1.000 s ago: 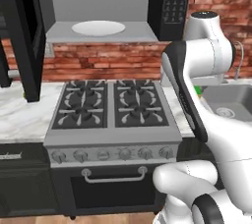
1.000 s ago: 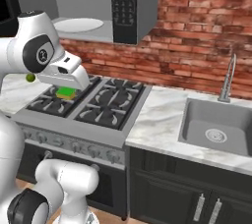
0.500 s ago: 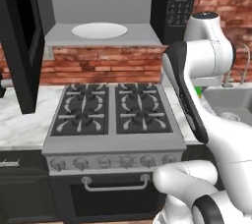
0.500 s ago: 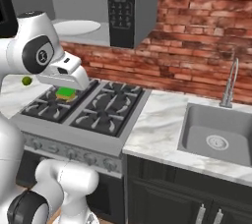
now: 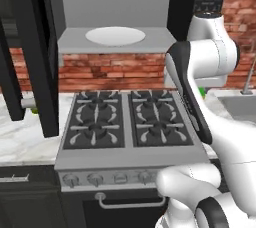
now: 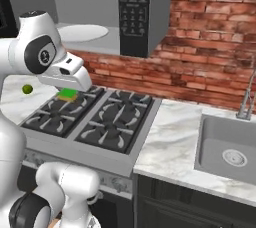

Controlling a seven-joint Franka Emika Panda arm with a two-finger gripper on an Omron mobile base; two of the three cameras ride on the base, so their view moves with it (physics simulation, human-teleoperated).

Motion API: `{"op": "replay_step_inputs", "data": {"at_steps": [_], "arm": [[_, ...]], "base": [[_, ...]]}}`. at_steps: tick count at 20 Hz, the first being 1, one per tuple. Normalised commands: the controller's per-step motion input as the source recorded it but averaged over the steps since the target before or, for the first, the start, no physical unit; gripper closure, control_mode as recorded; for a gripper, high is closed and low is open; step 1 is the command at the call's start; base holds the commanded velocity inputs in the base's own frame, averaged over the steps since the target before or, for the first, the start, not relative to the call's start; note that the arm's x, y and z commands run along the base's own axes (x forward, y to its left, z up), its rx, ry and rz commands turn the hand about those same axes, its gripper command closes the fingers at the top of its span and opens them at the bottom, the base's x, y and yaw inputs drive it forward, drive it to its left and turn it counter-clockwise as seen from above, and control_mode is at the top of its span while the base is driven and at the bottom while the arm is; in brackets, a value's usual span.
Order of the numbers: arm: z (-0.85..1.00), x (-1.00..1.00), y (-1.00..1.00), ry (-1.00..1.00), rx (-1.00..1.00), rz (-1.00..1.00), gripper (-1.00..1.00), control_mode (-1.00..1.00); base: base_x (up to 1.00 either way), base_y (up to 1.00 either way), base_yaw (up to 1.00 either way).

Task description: Place the sponge inside the microwave to prepare for sanitizing.

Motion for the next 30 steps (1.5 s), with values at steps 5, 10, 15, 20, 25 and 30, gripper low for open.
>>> {"op": "replay_step_inputs", "data": {"at_steps": [5, 10, 15, 20, 25, 30], "arm": [[0.0, 0.0, 0.0, 0.0, 0.0, 0.0, 1.0, 1.0], [0.0, 0.0, 0.0, 0.0, 0.0, 0.0, 1.0, 1.0], [0.0, 0.0, 0.0, 0.0, 0.0, 0.0, 1.0, 1.0], [0.0, 0.0, 0.0, 0.0, 0.0, 0.0, 1.0, 1.0], [0.0, 0.0, 0.0, 0.0, 0.0, 0.0, 1.0, 1.0], [0.0, 0.0, 0.0, 0.0, 0.0, 0.0, 1.0, 1.0]], "base": [[0.29, 0.39, 0.01], [0.29, 0.1, 0.1], [0.4, 0.02, 0.19], [0.36, 0.1, 0.2], [0.46, 0.01, 0.18], [0.27, 0.0, 0.13]]}}
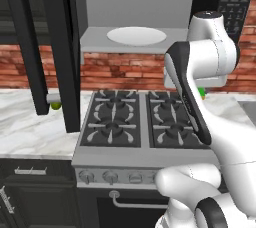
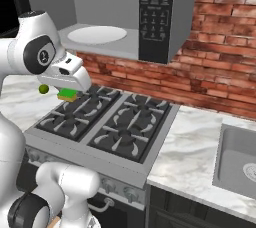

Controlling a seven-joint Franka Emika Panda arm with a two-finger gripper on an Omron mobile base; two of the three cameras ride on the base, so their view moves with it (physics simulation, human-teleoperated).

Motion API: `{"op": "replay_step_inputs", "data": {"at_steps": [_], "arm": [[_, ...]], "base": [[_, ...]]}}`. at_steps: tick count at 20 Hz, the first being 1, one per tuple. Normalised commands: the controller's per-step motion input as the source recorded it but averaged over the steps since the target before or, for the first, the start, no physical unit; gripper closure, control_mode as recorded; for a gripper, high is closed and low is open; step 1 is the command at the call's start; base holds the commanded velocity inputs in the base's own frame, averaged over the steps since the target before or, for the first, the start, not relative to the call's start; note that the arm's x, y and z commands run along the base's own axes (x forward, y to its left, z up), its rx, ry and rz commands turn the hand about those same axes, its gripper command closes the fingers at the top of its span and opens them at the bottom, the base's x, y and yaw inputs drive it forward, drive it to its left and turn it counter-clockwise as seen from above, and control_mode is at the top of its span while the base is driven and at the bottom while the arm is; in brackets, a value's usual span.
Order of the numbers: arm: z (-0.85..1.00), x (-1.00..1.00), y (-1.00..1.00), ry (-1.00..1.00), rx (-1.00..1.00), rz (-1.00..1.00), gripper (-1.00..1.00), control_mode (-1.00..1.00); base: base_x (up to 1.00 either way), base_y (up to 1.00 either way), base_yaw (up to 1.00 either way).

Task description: Place the sponge inside the microwave to prepare for sanitizing.

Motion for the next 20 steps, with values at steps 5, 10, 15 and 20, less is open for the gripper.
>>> {"op": "replay_step_inputs", "data": {"at_steps": [5, 10, 15, 20], "arm": [[0.0, 0.0, 0.0, 0.0, 0.0, 0.0, 1.0, 1.0], [0.0, 0.0, 0.0, 0.0, 0.0, 0.0, 1.0, 1.0], [0.0, 0.0, 0.0, 0.0, 0.0, 0.0, 1.0, -1.0], [0.19, -0.07, 0.01, -0.16, -0.06, 0.01, 1.0, -1.0]], "base": [[0.03, 0.0, 0.03], [0.0, 0.03, 0.0], [0.0, 0.04, 0.0], [0.0, 0.0, 0.0]]}}
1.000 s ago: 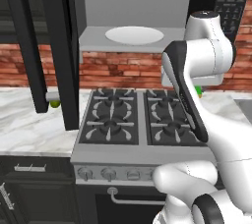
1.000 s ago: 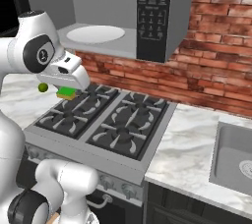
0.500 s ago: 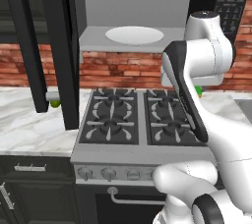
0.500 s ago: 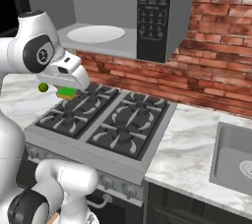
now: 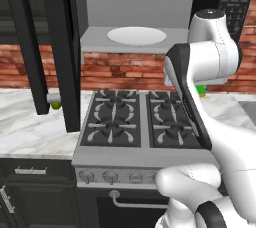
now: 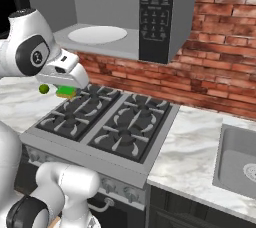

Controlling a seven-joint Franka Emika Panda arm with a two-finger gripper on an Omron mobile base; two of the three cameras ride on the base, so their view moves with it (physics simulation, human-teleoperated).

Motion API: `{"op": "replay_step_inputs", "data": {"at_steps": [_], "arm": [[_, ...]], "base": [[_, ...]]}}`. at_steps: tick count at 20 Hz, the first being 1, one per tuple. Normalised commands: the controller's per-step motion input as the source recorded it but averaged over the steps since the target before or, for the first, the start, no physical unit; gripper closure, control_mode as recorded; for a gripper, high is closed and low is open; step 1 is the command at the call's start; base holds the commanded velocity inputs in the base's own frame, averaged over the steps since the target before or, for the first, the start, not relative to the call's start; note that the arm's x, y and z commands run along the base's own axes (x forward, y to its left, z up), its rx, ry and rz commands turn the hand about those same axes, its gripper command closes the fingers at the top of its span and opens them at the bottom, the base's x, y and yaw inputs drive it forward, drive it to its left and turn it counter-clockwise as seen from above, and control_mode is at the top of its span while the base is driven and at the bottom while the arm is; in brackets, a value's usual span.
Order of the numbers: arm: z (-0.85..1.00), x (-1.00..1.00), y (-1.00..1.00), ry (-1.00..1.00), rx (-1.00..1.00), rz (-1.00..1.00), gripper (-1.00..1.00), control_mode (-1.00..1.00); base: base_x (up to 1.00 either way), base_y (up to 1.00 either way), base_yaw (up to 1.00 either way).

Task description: Place the sponge inside the microwave to prepare for sanitizing.

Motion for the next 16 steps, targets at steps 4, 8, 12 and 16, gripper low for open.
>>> {"op": "replay_step_inputs", "data": {"at_steps": [4, 8, 12, 16], "arm": [[0.35, 0.0, 0.01, -0.15, -0.1, 0.02, 1.0, -1.0], [0.41, -0.01, 0.0, -0.13, -0.15, 0.02, 1.0, -1.0], [0.39, -0.04, -0.01, -0.09, -0.08, 0.0, 1.0, -1.0], [0.59, 0.0, 0.0, -0.03, -0.02, 0.0, 1.0, -1.0]], "base": [[0.0, 0.0, 0.0], [0.0, 0.0, 0.0], [0.0, 0.0, 0.0], [0.0, 0.0, 0.0]]}}
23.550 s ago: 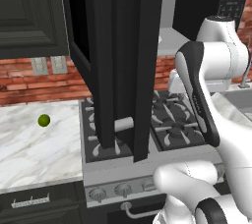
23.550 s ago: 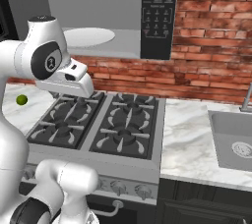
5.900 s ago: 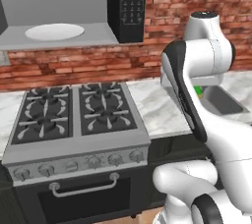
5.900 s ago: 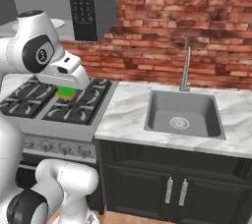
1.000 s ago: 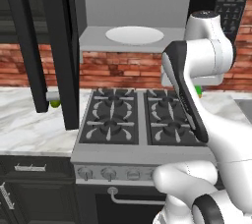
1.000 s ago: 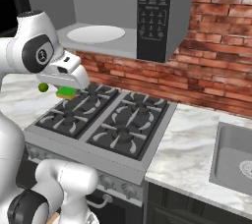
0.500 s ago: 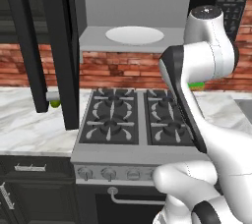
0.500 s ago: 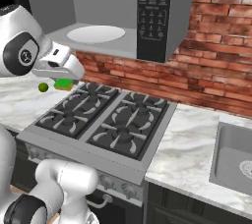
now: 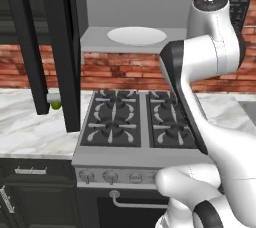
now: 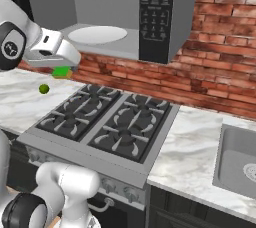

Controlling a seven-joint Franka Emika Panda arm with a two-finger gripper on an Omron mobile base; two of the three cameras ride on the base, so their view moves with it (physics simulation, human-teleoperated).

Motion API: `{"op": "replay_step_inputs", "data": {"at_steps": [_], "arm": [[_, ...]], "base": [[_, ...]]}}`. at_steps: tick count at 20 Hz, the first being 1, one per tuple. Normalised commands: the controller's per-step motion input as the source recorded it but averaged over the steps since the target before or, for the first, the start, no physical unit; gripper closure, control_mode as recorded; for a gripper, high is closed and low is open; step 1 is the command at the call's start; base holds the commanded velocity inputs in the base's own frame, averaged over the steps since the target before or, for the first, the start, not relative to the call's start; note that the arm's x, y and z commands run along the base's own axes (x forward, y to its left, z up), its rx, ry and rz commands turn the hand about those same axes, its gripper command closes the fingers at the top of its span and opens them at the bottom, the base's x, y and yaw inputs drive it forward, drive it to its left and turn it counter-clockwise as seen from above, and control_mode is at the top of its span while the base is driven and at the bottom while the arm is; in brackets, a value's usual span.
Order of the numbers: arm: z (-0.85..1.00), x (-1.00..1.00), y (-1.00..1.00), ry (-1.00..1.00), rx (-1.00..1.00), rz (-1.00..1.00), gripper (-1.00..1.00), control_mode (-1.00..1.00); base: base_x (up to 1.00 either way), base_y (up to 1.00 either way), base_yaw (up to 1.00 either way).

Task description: Place the sponge inside the microwave to prepare for sanitizing.

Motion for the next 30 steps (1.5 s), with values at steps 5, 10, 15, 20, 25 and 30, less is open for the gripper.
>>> {"op": "replay_step_inputs", "data": {"at_steps": [5, 10, 15, 20, 25, 30], "arm": [[0.63, -0.04, 0.0, -0.11, 0.0, 0.01, 1.0, -1.0], [0.53, -0.05, 0.0, -0.15, 0.0, 0.04, 1.0, -1.0], [0.05, 0.23, 0.08, -0.08, 0.0, 0.01, 1.0, -1.0], [-0.03, 0.59, 0.27, -0.09, 0.0, 0.0, 1.0, -1.0], [0.0, 0.54, 0.12, -0.08, 0.0, 0.0, 1.0, -1.0], [0.0, 0.57, -0.04, -0.01, 0.0, 0.08, 1.0, -1.0]], "base": [[0.0, 0.0, 0.0], [0.0, 0.0, 0.0], [0.0, 0.0, 0.0], [0.0, 0.0, 0.0], [0.0, 0.0, 0.0], [0.0, 0.0, 0.0]]}}
